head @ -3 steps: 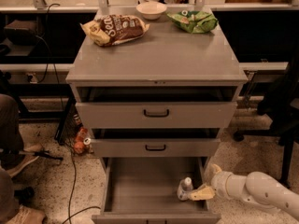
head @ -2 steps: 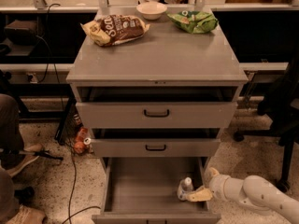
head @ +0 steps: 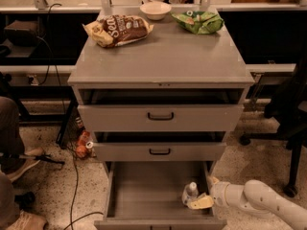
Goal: Pick blue plastic bottle from bottom drawer and place on counter
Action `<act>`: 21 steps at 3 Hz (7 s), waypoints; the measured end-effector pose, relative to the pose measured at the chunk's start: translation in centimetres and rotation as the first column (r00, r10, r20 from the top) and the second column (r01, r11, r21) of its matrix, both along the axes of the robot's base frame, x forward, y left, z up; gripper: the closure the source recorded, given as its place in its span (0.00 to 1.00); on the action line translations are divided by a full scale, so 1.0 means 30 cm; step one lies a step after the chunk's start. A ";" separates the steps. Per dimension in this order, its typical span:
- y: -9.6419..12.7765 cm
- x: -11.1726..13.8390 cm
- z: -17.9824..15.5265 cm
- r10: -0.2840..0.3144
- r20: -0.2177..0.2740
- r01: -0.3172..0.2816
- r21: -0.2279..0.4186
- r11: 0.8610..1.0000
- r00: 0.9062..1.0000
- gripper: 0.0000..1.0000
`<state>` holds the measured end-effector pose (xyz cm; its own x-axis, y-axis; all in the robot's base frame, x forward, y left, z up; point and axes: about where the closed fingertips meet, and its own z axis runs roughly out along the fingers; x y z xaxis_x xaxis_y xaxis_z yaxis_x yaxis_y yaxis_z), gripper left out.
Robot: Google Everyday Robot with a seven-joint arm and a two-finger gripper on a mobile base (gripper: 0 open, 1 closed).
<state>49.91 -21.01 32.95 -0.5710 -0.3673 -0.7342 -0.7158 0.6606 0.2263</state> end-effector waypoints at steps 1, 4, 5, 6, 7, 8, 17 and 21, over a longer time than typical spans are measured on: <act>-0.004 0.009 -0.049 -0.004 0.031 0.004 -0.002 1.000 1.000 0.00; 0.013 0.040 -0.277 -0.007 0.130 0.001 0.048 0.999 0.991 0.00; 0.025 0.054 -0.313 -0.018 0.157 0.010 0.056 0.998 0.987 0.00; 0.036 0.068 -0.330 -0.029 0.181 0.017 0.070 0.997 0.983 0.00; 0.055 0.081 -0.342 -0.031 0.196 0.012 0.095 0.995 0.980 0.02; 0.069 0.088 -0.352 -0.028 0.200 0.005 0.113 0.994 0.979 0.25; -0.438 -0.045 0.729 0.059 0.612 -0.159 0.110 0.981 0.789 1.00; -0.542 -0.069 1.302 0.238 0.694 -0.174 -0.162 0.971 0.679 1.00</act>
Offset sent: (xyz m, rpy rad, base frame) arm 0.0133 -0.0092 -0.0725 0.0227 -0.1640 -0.0048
